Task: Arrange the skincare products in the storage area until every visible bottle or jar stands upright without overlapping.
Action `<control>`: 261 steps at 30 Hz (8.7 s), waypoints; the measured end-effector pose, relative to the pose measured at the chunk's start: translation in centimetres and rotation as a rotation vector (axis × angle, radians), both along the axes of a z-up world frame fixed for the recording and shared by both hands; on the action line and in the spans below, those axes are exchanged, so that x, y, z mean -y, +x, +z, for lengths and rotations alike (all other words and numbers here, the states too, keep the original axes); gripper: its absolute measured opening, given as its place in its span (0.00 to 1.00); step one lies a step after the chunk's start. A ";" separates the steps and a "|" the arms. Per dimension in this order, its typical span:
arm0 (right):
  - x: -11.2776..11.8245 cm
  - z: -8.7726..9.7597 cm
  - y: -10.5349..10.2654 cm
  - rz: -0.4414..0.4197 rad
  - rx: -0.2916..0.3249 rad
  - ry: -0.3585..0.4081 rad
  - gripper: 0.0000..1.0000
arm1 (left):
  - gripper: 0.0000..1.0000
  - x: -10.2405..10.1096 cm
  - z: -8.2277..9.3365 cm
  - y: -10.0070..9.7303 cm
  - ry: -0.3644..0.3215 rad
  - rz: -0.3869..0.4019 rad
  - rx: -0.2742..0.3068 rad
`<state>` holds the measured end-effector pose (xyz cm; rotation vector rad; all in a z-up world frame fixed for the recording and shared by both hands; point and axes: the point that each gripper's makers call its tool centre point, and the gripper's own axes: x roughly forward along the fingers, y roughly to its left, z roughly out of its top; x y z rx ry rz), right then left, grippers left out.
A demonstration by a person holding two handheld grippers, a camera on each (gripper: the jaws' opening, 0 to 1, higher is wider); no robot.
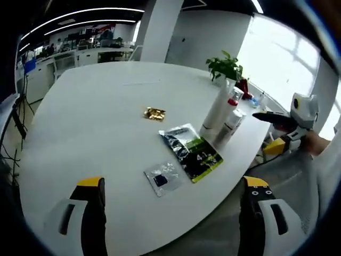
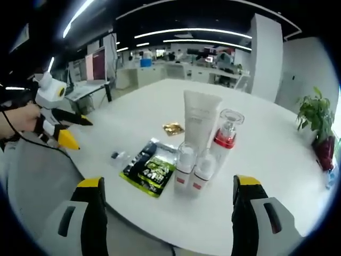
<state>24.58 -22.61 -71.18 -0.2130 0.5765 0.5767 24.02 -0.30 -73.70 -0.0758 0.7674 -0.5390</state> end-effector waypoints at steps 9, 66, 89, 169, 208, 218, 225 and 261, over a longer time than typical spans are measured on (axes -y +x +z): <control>-0.1 0.0 -0.1 0.008 0.009 -0.025 0.98 | 0.96 0.5 -0.7 2.6 -0.012 0.029 -0.057; 1.3 -0.5 0.7 -0.052 0.037 -0.108 0.98 | 0.82 6.9 -7.4 19.6 0.243 -0.094 -0.153; 1.6 -0.6 0.7 -0.063 0.033 -0.126 0.98 | 0.61 8.6 -8.9 22.2 0.298 -0.162 -0.140; 0.3 0.0 0.3 0.018 0.062 -0.144 0.96 | 0.34 1.4 -6.7 15.4 0.339 0.135 -0.196; -0.9 0.3 -0.3 0.091 0.071 -0.116 0.94 | 0.37 0.9 -8.8 9.8 0.298 0.385 -0.284; -1.0 0.2 -0.3 0.096 0.065 -0.118 0.94 | 0.39 0.9 -9.0 9.5 0.298 0.374 -0.283; -0.9 0.1 -0.2 0.089 0.066 -0.117 0.93 | 0.42 1.3 -8.3 8.5 0.308 0.359 -0.281; -0.6 0.6 -0.1 0.073 0.088 -0.109 0.94 | 0.68 -3.5 1.6 -0.3 0.013 0.250 0.033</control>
